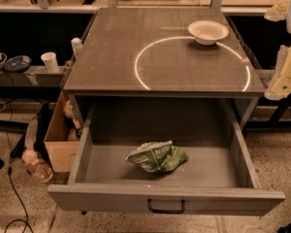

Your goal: Pick green jalapeno chip bag from top drawer and place on counter

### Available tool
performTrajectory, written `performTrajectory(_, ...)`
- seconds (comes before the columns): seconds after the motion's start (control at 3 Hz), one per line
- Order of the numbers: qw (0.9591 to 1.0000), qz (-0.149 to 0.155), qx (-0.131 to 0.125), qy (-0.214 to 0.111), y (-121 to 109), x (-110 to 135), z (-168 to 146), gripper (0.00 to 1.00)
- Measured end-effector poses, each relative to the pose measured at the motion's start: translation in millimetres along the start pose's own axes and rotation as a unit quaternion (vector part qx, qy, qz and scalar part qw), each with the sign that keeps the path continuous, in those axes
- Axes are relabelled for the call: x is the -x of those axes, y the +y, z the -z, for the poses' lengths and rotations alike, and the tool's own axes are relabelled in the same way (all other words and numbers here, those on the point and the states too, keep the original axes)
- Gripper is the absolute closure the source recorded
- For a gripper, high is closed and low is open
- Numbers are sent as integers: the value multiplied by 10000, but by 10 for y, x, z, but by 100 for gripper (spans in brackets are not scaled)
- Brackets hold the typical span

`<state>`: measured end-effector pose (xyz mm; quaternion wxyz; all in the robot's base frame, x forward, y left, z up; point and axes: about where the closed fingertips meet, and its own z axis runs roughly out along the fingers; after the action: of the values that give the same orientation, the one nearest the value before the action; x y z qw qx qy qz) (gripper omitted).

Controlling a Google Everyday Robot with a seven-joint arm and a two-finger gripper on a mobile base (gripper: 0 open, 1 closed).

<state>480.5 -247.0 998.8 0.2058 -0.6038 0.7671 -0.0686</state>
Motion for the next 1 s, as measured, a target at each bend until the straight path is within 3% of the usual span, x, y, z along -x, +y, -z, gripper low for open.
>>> performTrajectory(0.33,10000,-1,-2,1,-1,-1,0,0)
performTrajectory(1.0,9986,-93,465,-228,182,-22,-520,0)
